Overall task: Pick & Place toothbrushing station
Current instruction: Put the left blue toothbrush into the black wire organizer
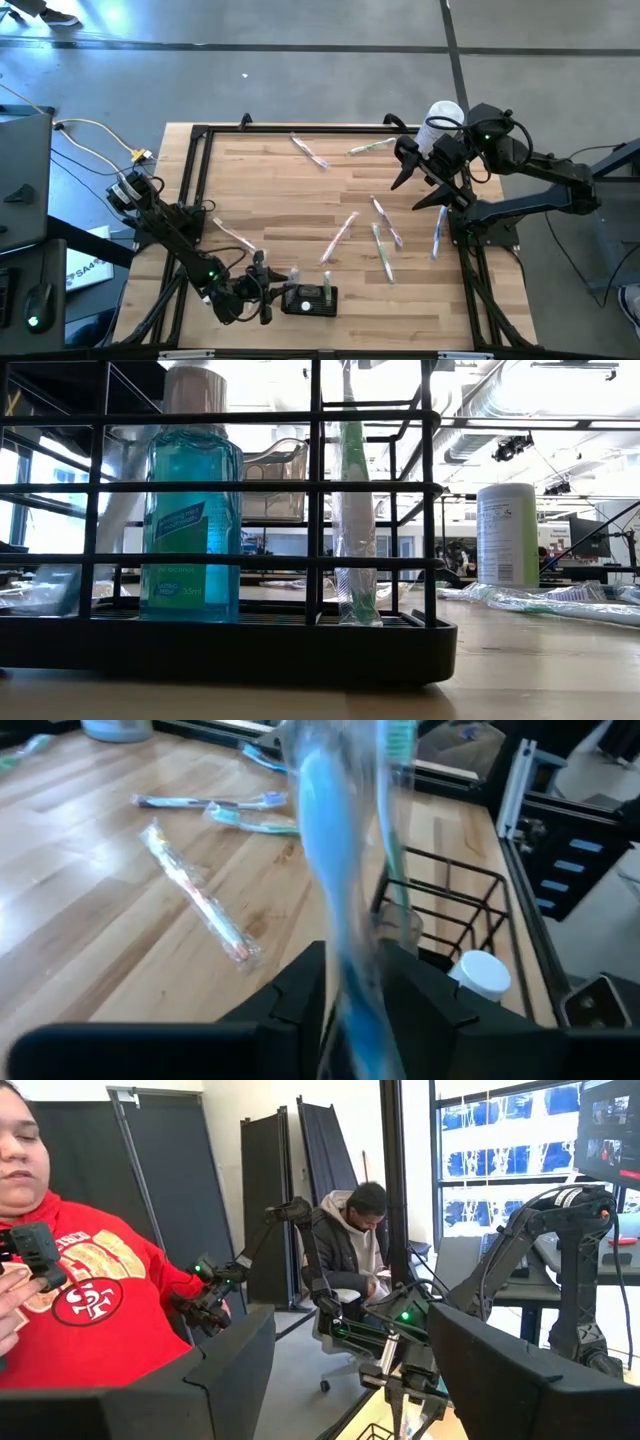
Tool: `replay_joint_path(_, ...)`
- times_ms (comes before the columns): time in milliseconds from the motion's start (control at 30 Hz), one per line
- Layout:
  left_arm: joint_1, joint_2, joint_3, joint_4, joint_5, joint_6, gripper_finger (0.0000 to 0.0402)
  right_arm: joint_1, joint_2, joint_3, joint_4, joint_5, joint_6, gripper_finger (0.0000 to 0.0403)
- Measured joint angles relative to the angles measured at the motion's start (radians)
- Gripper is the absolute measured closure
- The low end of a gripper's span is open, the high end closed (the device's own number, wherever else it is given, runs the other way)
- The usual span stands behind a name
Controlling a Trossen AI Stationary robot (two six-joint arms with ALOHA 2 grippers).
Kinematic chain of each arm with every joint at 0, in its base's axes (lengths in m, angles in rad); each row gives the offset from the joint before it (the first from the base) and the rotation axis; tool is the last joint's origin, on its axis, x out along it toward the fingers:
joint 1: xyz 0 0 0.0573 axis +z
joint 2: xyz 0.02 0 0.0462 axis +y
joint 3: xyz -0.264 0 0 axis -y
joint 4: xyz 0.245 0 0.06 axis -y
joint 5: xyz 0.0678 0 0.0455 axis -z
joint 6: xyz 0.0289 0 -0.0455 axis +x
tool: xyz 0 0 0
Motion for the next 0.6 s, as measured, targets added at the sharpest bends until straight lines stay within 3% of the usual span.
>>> replay_joint_path(400,0.000,0.000,0.000,0.000,-0.119,0.011,0.0272,0.000,0.000,0.000,0.000,-0.003,0.000,0.0149)
replay_joint_path(600,0.000,-0.001,0.000,0.001,-0.119,0.011,0.0272,0.000,0.000,0.000,-0.001,-0.024,0.008,0.0149)
